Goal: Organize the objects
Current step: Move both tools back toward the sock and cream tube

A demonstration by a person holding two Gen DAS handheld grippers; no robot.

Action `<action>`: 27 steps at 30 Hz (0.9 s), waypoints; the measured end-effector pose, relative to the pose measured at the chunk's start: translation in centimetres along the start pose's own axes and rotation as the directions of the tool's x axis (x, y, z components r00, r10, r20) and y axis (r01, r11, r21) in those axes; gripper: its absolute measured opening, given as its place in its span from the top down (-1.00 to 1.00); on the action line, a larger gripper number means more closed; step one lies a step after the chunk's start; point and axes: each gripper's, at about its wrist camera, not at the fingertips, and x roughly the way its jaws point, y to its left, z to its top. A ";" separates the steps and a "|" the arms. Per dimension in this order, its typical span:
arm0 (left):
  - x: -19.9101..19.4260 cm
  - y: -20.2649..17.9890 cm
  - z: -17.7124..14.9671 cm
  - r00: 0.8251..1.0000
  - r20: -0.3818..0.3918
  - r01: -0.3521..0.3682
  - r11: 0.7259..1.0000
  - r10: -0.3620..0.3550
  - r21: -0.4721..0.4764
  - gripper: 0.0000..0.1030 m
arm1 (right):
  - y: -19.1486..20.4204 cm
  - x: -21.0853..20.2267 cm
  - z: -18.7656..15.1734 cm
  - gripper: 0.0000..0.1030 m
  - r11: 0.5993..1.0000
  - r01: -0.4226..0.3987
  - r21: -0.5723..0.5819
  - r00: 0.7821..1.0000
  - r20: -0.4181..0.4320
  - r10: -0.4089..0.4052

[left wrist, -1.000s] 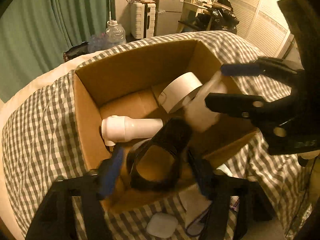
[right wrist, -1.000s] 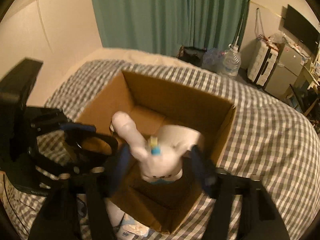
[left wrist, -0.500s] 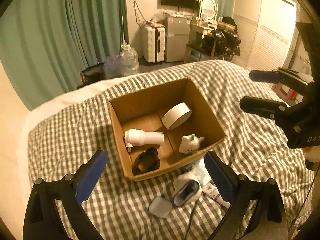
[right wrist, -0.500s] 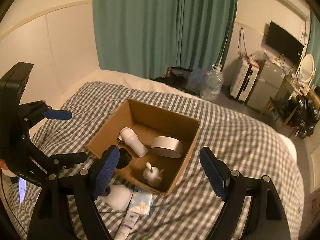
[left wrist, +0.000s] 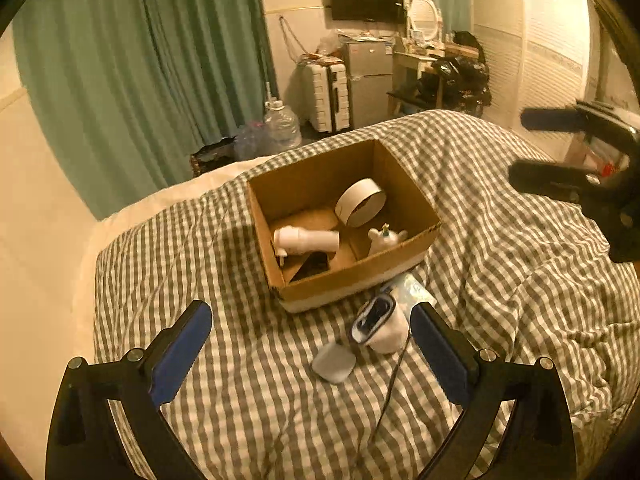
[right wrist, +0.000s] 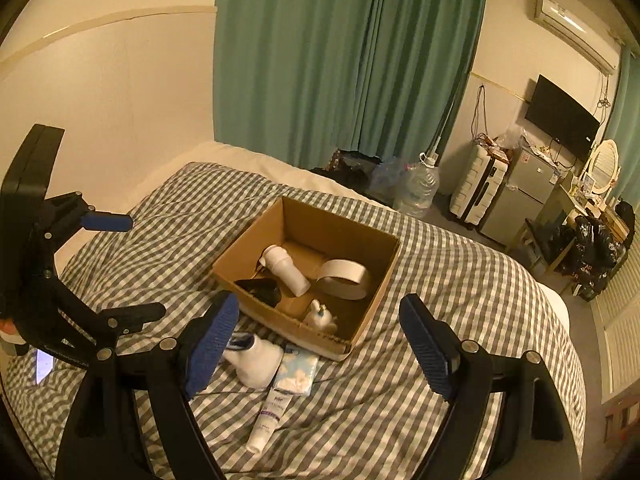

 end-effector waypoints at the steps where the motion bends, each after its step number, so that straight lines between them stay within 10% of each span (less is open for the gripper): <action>1: 0.1 0.0 -0.7 1.000 0.001 -0.006 1.000 0.006 -0.020 -0.98 | 0.2 0.1 -0.5 -0.60 1.000 -0.008 -0.002 1.000 -0.004 0.008; 8: 2.0 -1.0 -4.6 0.994 0.013 -0.105 0.993 0.106 -0.062 -0.99 | 2.4 3.6 -5.8 -0.60 0.999 -0.047 -0.005 0.993 -0.110 0.046; 16: 6.4 -1.7 -7.2 0.996 -0.052 -0.073 0.990 0.067 -0.119 -0.99 | 3.4 10.4 -11.4 -0.60 0.994 -0.109 0.019 0.949 -0.297 0.110; 27: 10.4 -2.6 -9.7 0.988 -0.149 -0.062 0.984 0.037 -0.166 -0.99 | 4.1 15.3 -15.2 0.27 0.990 -0.135 0.049 0.902 -0.407 0.144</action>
